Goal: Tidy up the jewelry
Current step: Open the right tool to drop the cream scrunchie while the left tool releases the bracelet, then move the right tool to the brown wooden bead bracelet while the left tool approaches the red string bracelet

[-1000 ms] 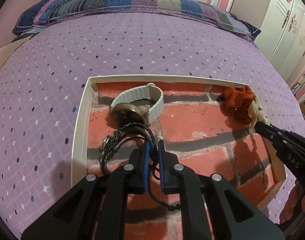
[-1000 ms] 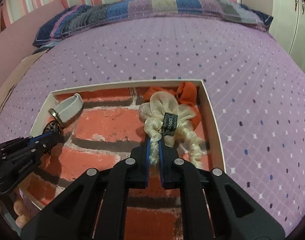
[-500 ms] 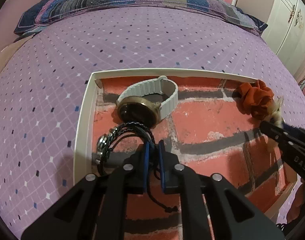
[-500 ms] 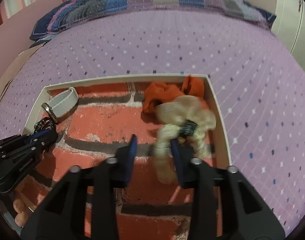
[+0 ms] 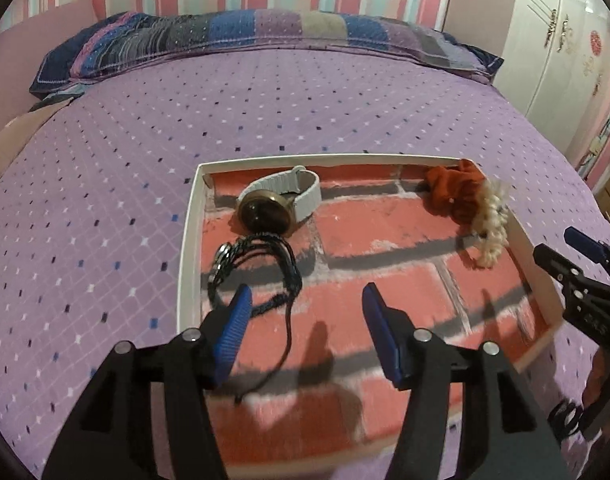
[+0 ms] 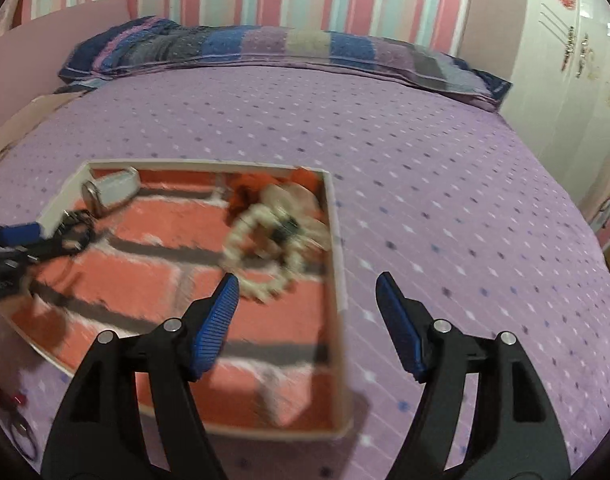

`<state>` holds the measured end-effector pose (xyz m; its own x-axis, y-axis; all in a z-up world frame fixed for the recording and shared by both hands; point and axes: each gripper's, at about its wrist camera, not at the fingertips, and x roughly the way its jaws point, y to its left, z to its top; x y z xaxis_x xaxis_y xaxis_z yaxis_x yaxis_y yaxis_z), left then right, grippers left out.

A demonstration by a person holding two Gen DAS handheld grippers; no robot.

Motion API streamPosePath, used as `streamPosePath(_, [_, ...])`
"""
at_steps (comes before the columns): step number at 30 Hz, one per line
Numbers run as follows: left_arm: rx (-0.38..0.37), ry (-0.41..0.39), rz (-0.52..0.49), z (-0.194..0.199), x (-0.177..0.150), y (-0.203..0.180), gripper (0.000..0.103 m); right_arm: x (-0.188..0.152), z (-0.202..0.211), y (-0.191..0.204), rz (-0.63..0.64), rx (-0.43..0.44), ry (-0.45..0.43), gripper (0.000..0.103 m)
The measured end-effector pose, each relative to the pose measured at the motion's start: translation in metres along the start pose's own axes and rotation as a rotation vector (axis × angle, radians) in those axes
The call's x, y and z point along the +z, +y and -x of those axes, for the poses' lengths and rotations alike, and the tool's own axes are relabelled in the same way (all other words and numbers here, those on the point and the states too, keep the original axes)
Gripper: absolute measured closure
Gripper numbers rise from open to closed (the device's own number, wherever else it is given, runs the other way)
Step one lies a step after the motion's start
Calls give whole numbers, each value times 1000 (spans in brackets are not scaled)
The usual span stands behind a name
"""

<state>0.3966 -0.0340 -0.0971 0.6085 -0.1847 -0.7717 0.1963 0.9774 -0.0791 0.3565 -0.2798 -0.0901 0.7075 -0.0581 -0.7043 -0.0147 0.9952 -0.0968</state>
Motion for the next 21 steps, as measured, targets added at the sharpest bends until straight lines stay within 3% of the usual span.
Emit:
streamPosePath(9, [26,-66,36,63,-35,25,35,-38,31,-39,-88,-19,0,32])
streamPosePath(13, [60,-98,60,96,-57,40,33,-50,60,-39,-112,-13,-34,30])
streamPosePath(16, [74,-115,72,118,-76,48,25,-58,83,-34,-115,-13,-68,27])
streamPosePath(21, [106,-144,71,148,-104,53,24,-74,117,-21,-119,-7,-110,26])
